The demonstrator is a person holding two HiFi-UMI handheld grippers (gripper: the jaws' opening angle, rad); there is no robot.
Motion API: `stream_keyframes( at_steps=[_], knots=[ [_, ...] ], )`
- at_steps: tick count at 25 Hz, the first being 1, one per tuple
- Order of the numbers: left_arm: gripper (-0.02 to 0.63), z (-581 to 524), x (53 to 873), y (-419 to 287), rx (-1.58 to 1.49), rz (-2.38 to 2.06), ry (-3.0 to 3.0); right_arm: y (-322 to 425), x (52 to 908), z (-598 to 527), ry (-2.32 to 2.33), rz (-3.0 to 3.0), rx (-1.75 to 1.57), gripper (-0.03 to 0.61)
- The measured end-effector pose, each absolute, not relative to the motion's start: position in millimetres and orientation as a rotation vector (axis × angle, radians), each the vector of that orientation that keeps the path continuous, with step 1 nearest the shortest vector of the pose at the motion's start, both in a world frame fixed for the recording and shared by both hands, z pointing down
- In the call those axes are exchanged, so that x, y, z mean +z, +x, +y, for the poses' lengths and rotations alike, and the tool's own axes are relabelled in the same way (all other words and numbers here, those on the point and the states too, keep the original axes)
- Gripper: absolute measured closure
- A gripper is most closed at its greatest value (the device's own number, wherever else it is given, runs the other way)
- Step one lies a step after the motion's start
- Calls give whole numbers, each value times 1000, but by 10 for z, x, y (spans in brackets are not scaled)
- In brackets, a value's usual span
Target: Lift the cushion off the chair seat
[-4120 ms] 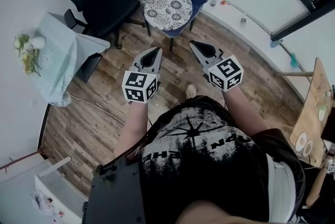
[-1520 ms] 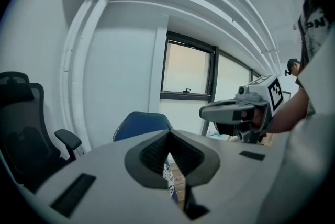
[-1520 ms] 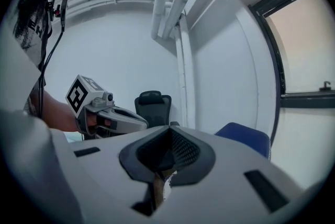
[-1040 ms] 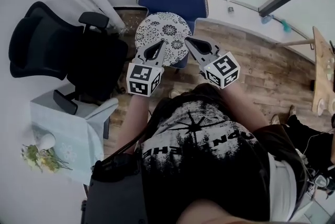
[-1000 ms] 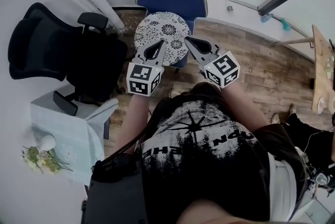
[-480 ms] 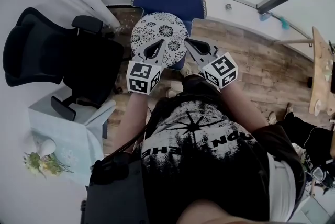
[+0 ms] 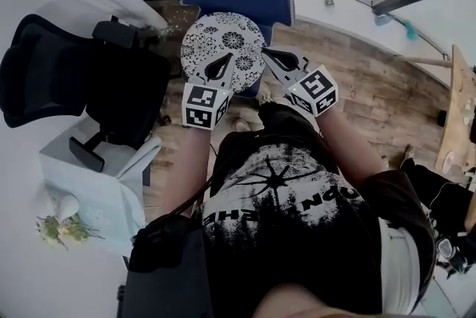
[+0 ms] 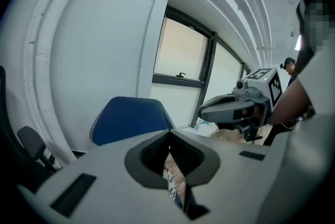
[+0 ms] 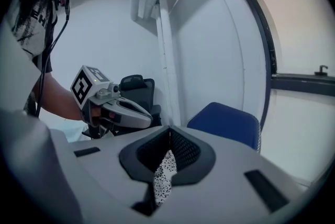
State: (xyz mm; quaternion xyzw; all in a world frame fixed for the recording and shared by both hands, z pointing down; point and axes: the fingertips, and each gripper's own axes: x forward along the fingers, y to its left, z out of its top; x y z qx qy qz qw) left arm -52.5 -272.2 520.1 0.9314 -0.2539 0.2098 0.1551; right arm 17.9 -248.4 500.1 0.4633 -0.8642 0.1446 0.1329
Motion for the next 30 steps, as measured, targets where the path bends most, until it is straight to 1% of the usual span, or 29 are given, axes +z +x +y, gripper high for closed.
stream_keyframes(
  at_steps=[6, 17, 18, 20, 25, 28, 30],
  knots=[
    [601, -2831, 5487, -340, 649, -702, 2641, 346, 5434, -2597, 1310, -2475, 517, 558],
    [601, -2945, 6116, -82, 722, -639, 2570, 536, 6507, -2762, 1253, -2347, 736, 554],
    [601, -2978, 6172, -64, 727, -642, 2565, 560, 6611, -2795, 1256, -2332, 758, 543],
    [601, -3066, 6293, -43, 731, -658, 2555, 615, 6829, -2866, 1266, -2302, 805, 483],
    [601, -3275, 6622, -41, 738, -694, 2521, 768, 7446, -2999, 1293, -2195, 902, 430],
    [601, -3365, 6826, -46, 749, -704, 2502, 834, 7861, -3042, 1278, -2122, 966, 361],
    [601, -3384, 6947, -60, 754, -703, 2489, 836, 8111, -3060, 1251, -2086, 992, 341]
  ],
)
